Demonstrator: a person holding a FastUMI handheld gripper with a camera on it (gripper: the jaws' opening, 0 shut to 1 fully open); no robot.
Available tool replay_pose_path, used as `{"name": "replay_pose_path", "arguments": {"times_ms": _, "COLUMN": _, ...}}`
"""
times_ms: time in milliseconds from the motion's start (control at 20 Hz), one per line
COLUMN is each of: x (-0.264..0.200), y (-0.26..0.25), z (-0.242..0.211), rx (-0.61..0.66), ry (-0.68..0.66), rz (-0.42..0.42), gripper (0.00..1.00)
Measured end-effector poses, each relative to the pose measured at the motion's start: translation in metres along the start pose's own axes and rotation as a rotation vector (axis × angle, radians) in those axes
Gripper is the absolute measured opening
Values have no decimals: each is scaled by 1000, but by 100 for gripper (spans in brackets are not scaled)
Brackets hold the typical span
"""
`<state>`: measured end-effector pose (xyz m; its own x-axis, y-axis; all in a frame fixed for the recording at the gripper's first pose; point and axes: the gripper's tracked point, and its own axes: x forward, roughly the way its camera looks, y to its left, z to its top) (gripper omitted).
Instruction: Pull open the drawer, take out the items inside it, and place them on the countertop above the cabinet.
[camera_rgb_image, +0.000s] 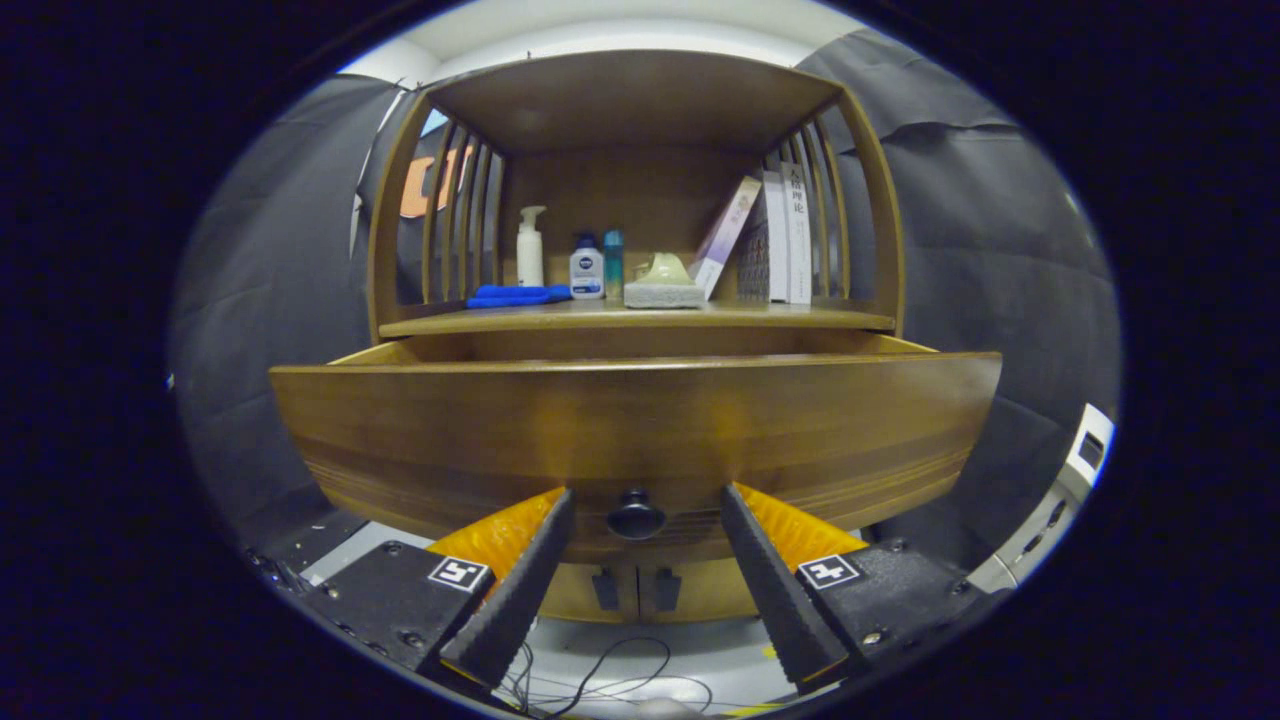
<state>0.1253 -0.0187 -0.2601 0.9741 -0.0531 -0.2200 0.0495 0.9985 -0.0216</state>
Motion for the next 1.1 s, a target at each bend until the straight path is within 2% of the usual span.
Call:
{"name": "replay_pose_path", "arguments": {"times_ms": 650, "x": 89, "y": 5, "z": 19, "rx": 2, "ry": 31, "rz": -14, "gripper": 98}}
{"name": "replay_pose_path", "arguments": {"times_ms": 1100, "x": 111, "y": 8, "z": 19, "rx": 9, "ry": 46, "rz": -19, "gripper": 98}}
